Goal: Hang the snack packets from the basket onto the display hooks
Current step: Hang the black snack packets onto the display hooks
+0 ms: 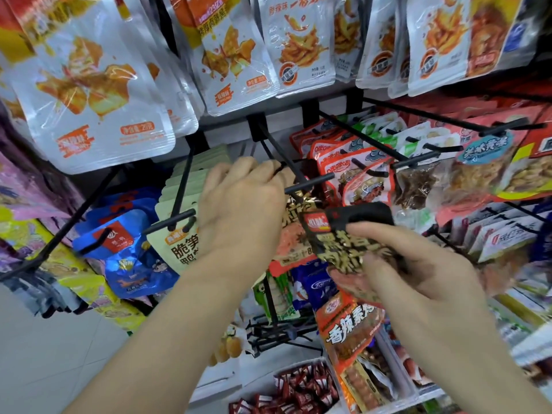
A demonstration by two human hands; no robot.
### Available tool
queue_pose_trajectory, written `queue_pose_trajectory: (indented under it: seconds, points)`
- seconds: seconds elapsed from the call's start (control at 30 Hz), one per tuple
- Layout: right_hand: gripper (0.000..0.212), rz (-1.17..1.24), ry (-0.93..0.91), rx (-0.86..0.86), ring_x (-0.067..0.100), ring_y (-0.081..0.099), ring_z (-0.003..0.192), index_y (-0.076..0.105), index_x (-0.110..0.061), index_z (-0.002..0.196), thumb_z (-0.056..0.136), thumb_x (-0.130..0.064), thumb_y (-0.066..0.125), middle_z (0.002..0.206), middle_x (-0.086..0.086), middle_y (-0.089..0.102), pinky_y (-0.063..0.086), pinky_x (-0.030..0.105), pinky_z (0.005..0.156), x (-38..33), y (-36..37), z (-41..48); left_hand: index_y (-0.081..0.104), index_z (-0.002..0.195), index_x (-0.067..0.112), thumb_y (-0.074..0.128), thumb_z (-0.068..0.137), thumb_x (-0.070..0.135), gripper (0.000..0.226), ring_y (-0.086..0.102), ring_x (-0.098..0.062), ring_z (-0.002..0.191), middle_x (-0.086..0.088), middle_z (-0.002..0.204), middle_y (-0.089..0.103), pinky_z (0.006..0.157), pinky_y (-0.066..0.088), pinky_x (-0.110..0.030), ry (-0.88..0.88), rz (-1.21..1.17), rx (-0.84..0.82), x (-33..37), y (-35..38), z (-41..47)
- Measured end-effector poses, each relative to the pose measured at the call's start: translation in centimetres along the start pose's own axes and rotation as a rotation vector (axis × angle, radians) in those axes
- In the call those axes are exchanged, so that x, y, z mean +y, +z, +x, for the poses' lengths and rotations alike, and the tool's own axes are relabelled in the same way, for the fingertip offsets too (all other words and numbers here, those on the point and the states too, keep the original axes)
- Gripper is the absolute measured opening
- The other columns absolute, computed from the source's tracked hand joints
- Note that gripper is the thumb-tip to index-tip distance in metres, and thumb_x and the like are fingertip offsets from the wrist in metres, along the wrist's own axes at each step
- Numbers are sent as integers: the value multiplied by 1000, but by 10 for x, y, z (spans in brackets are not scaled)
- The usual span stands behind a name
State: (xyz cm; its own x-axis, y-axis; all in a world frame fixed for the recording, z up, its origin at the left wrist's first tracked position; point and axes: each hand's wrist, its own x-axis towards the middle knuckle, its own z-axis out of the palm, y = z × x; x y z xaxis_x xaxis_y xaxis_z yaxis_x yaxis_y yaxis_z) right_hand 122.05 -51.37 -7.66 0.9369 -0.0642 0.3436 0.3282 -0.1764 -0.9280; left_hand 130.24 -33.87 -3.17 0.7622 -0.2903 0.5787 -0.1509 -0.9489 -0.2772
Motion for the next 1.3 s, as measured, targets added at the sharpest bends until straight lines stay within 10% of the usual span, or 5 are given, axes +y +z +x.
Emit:
queue_pose_trajectory:
  seconds: [0.37, 0.5, 0.7, 1.07, 1.3]
  points:
    - [51, -145, 11, -205, 14, 63, 109, 48, -43, 137, 97, -12, 48, 118, -50, 37, 55, 40, 92, 11, 20, 36, 36, 144, 25, 60, 85, 15, 64, 26, -18, 142, 2, 151, 36, 114, -4, -44, -20, 30, -186, -1, -20, -1]
    - [56, -209, -36, -231, 1, 38, 135, 43, -36, 144, 96, -7, 45, 135, -34, 36, 45, 39, 106, 14, 24, 43, 68, 112, 10, 52, 77, 3, 39, 59, -29, 111, -7, 119, 66, 98, 46, -45, -39, -243, 32, 3, -32, -29]
    - [40, 22, 41, -125, 7, 58, 53, 74, -33, 106, 95, -2, 51, 68, -10, 67, 48, 14, 53, 9, 11, 34, 62, 116, 38, 52, 92, 35, 26, 57, 3, 106, 25, 114, 60, 88, 54, -30, -335, -869, -2, 30, -32, -77]
    - [37, 268, 209, -189, 12, 45, 38, 73, -31, 87, 90, 3, 57, 63, 2, 53, 56, 56, 49, -11, -2, 8, 65, 95, 48, 75, 71, 1, 54, 68, -7, 77, 7, 89, 73, 57, 51, -22, -567, -1450, -104, 36, -45, -86]
    - [28, 291, -5, -16, 13, 69, 70, 76, -27, 95, 87, -1, 65, 87, -11, 73, 60, 30, 55, -22, 19, 25, 67, 106, 45, 60, 81, -19, 69, 68, -2, 85, 15, 98, 72, 63, 55, -16, -592, -1475, -19, 33, -45, -77]
